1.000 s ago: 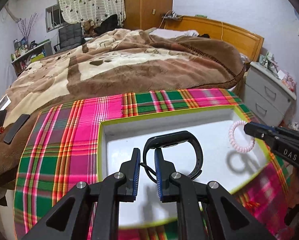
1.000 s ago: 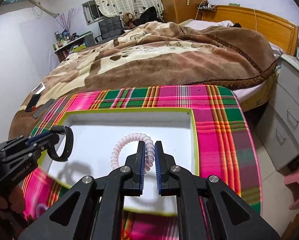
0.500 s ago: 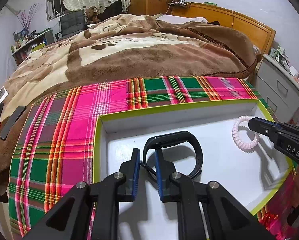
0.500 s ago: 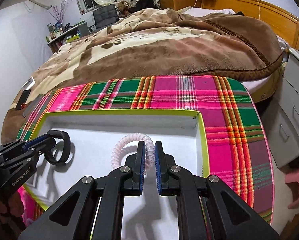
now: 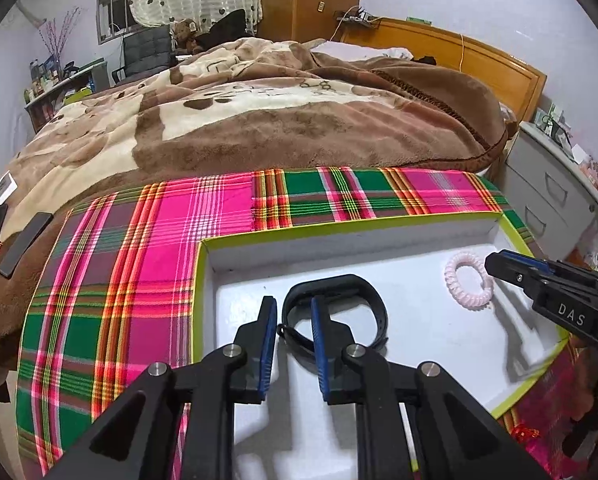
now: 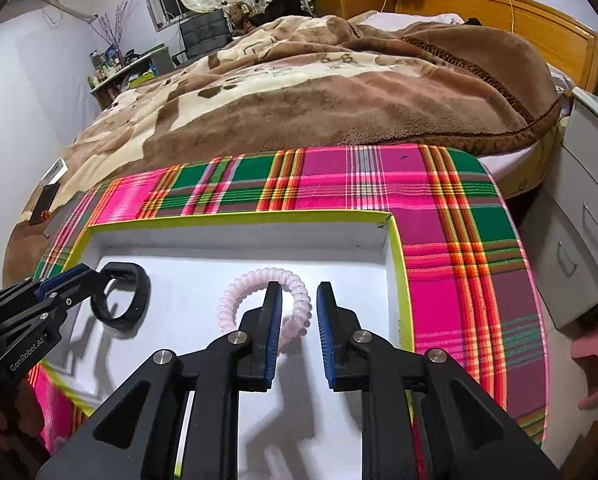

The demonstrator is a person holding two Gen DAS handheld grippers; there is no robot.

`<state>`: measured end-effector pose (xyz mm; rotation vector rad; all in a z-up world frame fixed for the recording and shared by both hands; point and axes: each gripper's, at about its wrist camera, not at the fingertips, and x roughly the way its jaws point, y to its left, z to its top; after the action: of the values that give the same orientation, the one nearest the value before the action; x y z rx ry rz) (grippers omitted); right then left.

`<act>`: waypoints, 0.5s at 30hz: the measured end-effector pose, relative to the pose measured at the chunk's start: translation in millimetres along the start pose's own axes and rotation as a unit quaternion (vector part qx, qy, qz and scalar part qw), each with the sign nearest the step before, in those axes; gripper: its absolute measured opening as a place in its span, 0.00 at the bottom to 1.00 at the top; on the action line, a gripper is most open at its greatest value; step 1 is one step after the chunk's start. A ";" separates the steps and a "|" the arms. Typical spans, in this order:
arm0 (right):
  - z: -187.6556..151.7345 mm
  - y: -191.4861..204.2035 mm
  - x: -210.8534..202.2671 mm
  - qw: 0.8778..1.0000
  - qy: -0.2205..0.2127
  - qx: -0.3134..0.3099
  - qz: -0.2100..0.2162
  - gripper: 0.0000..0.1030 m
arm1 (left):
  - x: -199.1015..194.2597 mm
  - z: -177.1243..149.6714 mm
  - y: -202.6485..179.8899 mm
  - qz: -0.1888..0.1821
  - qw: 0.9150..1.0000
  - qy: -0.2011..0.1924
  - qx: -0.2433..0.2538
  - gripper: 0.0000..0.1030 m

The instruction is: Organize jewelry

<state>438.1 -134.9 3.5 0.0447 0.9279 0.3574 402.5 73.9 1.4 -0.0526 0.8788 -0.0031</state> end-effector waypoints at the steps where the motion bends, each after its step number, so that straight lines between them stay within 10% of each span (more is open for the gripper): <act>1: -0.6 1.3 -4.0 1.000 -0.003 -0.002 0.001 0.18 | -2.9 -1.0 -0.3 0.000 1.000 -0.002 -0.001 0.16; 15: -60.3 28.2 -119.0 0.995 -0.093 -0.029 0.015 0.18 | -110.6 -51.2 -8.6 -0.006 0.997 -0.078 0.001 0.16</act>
<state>317.7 -153.4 64.7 0.0387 0.7337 0.4006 292.7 65.7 54.3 -0.0558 0.7215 -0.0119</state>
